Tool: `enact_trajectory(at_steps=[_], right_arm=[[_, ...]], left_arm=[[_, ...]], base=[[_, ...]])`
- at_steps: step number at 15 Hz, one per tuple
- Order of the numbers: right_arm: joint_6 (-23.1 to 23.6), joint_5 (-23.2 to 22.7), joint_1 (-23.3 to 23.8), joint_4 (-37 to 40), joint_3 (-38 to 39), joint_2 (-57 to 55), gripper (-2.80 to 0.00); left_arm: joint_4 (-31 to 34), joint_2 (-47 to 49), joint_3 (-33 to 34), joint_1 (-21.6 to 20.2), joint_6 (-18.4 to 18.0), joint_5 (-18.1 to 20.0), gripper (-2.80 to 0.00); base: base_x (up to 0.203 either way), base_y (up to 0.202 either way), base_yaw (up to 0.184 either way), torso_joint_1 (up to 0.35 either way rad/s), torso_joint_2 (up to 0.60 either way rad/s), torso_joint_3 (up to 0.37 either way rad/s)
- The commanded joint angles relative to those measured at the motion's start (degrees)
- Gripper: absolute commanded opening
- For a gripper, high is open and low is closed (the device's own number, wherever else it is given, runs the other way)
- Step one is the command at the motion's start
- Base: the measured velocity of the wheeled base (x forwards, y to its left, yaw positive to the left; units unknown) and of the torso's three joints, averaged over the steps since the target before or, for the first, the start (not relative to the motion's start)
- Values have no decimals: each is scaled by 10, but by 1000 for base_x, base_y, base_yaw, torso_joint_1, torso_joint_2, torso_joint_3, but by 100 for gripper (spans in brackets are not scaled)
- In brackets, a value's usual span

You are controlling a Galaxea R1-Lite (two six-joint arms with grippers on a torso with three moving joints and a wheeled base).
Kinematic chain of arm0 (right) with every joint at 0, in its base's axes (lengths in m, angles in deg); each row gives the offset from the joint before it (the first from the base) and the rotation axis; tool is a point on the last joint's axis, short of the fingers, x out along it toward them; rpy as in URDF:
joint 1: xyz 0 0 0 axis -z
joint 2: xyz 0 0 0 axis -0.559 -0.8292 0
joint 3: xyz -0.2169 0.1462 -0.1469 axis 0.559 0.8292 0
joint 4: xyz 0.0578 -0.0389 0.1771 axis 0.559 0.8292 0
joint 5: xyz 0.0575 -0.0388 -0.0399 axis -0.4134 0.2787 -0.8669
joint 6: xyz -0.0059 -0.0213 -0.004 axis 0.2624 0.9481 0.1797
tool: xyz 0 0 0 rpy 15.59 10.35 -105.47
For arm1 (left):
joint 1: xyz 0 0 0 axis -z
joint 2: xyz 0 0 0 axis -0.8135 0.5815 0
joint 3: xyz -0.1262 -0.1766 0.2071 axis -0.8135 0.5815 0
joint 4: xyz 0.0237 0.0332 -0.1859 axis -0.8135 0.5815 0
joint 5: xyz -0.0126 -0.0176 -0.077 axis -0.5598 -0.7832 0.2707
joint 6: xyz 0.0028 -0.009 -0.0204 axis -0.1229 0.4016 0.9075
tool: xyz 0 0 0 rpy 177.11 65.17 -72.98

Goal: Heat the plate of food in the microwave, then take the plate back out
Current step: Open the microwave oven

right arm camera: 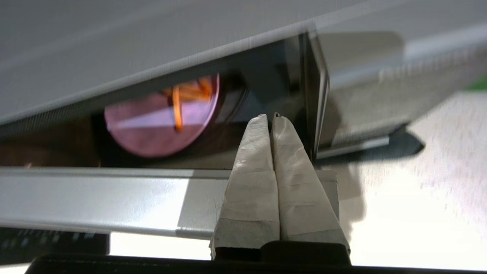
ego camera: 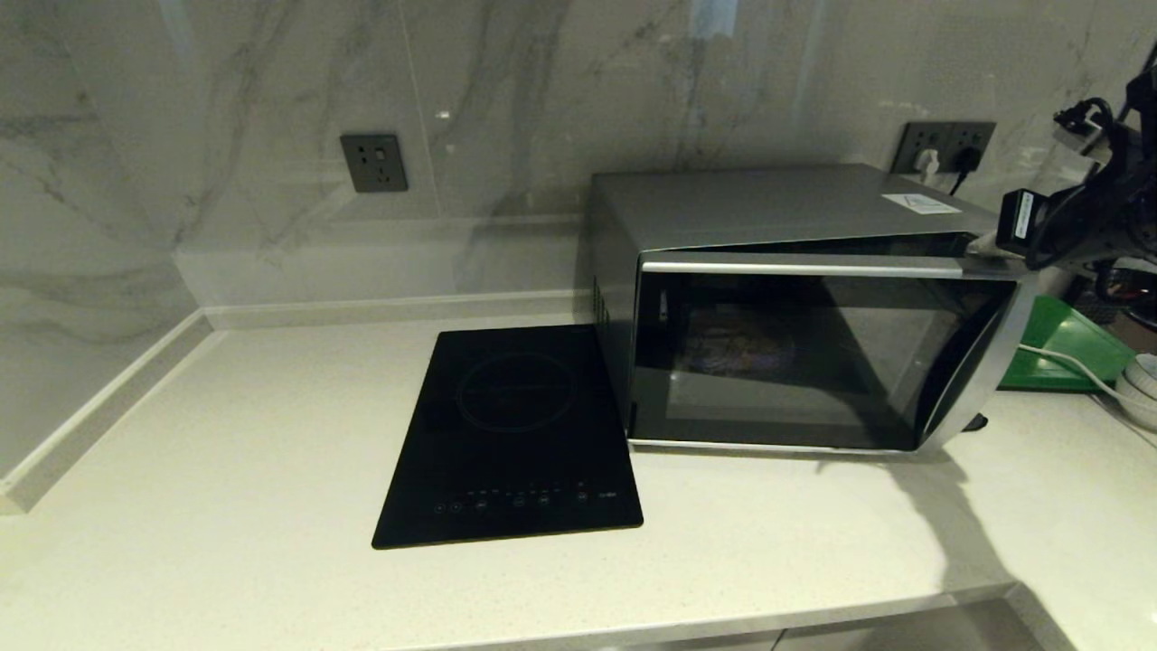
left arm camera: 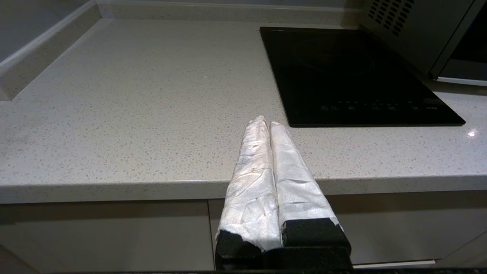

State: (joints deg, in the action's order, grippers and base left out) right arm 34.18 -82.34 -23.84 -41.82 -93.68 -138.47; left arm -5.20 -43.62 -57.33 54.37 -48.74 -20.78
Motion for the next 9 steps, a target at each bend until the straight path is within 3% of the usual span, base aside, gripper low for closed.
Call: enact_trajectory(at_steps=[1, 9], right_arm=[[0, -11, -1, 10, 34, 38, -280], [38, -61, -8, 90, 134, 131, -280]], left_arm=[[0, 0, 0, 0, 0, 0, -280], [0, 0, 0, 0, 0, 0, -280]], base=[[0, 0, 0, 0, 0, 0], [0, 0, 0, 0, 0, 0]])
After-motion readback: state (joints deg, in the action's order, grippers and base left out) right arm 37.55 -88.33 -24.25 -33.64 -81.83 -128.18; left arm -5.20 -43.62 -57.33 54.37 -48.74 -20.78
